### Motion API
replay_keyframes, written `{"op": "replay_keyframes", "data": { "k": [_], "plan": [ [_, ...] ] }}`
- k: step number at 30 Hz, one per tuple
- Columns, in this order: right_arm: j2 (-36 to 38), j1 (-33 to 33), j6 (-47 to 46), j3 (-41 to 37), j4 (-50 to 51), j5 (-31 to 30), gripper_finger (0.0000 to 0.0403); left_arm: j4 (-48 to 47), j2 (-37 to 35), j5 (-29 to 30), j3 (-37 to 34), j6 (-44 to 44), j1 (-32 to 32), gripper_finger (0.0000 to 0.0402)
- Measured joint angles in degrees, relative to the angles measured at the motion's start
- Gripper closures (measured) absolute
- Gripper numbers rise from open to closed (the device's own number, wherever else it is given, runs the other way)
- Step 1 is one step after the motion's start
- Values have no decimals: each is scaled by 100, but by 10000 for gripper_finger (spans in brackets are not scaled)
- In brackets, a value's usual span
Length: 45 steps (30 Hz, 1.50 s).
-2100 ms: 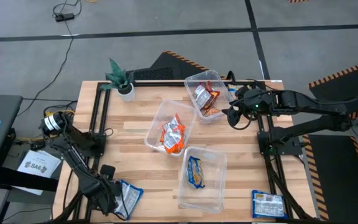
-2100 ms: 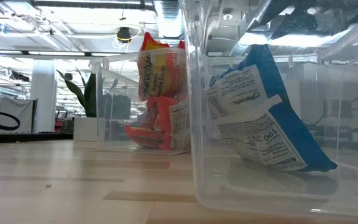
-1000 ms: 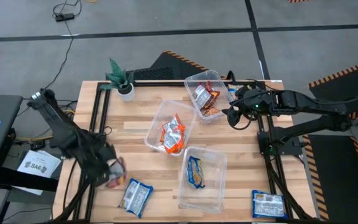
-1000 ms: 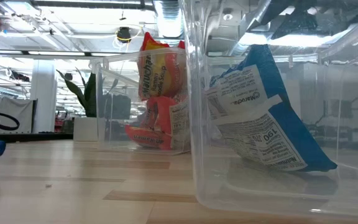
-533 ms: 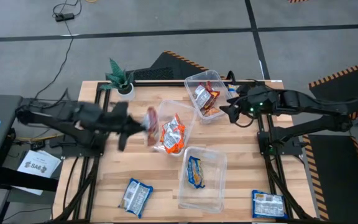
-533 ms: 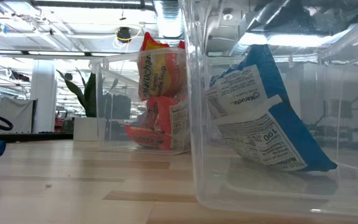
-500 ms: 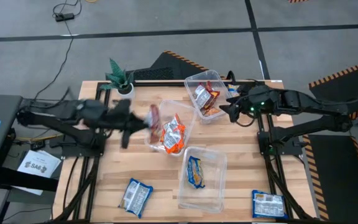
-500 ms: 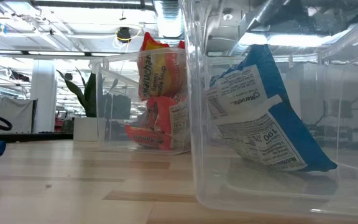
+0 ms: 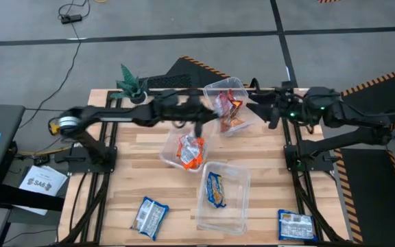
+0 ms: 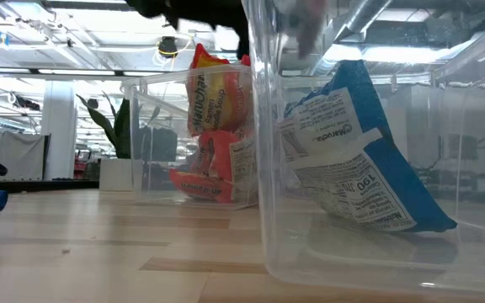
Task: Sort Maruchan noodles
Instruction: Put the red noodle pack into the top transparent bin, then put the blue noodle pack into the bottom transparent bin
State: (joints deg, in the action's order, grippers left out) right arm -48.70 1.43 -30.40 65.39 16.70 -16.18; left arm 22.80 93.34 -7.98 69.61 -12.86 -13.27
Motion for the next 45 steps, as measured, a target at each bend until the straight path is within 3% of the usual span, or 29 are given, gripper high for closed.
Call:
{"op": "replay_keyframes", "data": {
  "k": [7,13,23,26,29,31,35,39,45],
  "plan": [
    [80,-61,62,0,-269,-27,97,-149,1364,462,1106,178,-233,398],
    [67,-61,48,0,-259,-58,97,-712,2134,1022,2141,216,-263,367],
    [62,-65,29,0,-259,-56,97,-2588,2487,1497,3336,542,-280,236],
    [62,-67,27,0,-257,-54,97,-3904,2423,1374,3840,563,-351,198],
    [69,-68,28,0,-213,-53,97,-5132,2250,854,4405,541,-448,173],
    [73,-65,29,0,-144,-59,97,-5461,2073,542,4588,338,-460,164],
    [78,-61,31,0,217,-75,97,-5657,1423,465,4498,-46,-249,160],
    [82,-67,7,0,677,-75,97,-5046,488,1025,4002,28,228,160],
    [80,-67,-153,0,1223,-75,97,-3358,-1043,2008,1957,35,926,159]
  ]
}}
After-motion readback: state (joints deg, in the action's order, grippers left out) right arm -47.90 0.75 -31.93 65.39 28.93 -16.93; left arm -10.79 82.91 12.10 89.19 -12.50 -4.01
